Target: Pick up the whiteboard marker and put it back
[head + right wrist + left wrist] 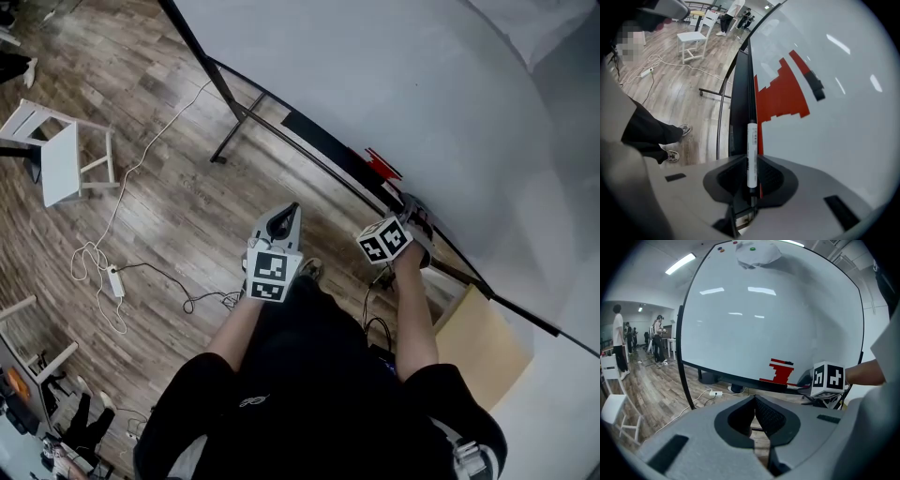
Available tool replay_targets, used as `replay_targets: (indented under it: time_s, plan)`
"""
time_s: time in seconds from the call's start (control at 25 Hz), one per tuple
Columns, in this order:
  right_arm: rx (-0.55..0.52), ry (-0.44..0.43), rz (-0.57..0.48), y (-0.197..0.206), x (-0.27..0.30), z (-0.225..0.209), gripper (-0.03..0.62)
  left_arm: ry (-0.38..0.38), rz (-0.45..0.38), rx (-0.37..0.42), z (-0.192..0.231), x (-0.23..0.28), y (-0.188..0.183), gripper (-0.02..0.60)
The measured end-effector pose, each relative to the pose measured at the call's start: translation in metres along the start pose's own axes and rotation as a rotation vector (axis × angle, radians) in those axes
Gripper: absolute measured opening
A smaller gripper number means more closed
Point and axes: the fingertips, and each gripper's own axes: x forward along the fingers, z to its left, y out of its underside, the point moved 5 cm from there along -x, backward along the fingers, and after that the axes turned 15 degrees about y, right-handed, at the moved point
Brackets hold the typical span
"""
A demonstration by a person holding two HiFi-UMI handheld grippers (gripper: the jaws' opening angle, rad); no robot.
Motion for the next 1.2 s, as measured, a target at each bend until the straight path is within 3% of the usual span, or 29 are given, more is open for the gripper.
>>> replay_targets:
  time_s: [0.68, 1.0, 1.2]
  plan:
    - [0.116, 0.04, -0.182, 0.006, -0.056, -0.025, 0.052, 0.002, -0.039, 0.055, -0.041, -0.017, -0.01, 0.006]
    - [0.364, 0.068, -0.332, 0.025, -0.123, -0.053, 0.052, 0.044, -0.088, 0.122, -0.087, -0.018, -0.032, 0.005]
    - [0.591, 0.06, -0.418, 0.05, -0.162, -0.069, 0.052, 0.075, -0.124, 0.165, -0.116, -0.017, -0.045, 0.005]
